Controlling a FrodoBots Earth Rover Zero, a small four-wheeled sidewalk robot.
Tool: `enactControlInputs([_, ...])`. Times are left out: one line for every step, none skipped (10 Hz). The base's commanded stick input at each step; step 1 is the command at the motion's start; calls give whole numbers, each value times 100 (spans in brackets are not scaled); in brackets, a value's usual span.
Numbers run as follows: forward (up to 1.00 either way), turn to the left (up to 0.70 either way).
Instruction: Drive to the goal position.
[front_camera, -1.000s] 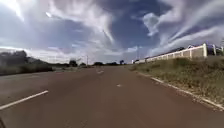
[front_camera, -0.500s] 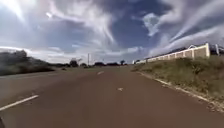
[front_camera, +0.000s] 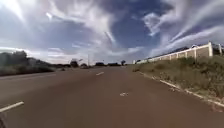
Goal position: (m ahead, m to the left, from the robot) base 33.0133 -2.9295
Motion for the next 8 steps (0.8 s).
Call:
enactControlInputs([85, -4])
enactControlInputs([85, -8])
enactControlInputs([85, -34])
enactControlInputs([85, -34])
enactControlInputs([85, -34])
enactControlInputs([85, -34])
enactControlInputs([85, -16])
enactControlInputs([85, 0])
